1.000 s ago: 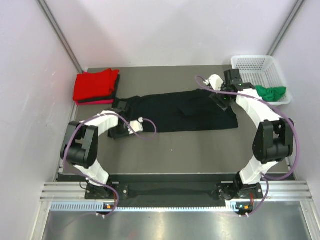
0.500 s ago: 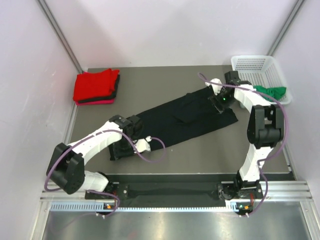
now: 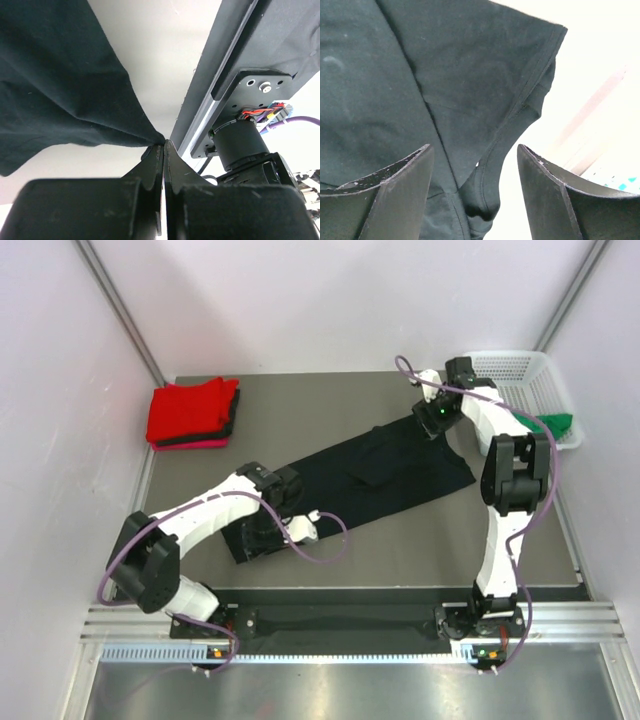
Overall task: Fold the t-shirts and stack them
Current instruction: Fold the tshirt
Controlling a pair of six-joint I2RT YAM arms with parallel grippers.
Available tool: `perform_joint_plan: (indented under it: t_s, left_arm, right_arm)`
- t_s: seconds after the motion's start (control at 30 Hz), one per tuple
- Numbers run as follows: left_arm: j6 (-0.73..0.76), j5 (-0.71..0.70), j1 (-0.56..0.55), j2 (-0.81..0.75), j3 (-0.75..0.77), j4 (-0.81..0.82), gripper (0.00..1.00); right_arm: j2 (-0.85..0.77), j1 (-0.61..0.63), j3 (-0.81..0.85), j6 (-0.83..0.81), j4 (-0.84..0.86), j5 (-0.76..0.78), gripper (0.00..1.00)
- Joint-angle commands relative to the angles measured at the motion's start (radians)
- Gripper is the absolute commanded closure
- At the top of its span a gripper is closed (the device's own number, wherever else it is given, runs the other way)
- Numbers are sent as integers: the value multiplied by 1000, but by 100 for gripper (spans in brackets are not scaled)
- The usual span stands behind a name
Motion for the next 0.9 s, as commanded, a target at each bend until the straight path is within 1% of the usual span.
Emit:
perform_joint_plan:
  t_s: [0.0, 0.2, 0.5, 0.73, 0.87]
  left_arm:
    - [-1, 39, -9, 10, 59, -179, 100]
    - [-8, 32, -10, 18, 71, -170, 100]
    - [-13, 10, -10, 11, 68, -164, 100]
    - [-18, 10, -10, 11, 70, -161, 100]
    - [-18, 9, -10, 2, 59, -162, 100]
  right_arm:
    - [31, -1, 51, 18, -48, 16, 32]
    - [53, -1, 68, 44, -75, 2, 30]
    - [-28, -9, -59, 50, -54, -10, 28]
    - [-2, -17, -90, 53, -52, 24, 28]
    - [-27, -21, -98, 67, -23, 16, 28]
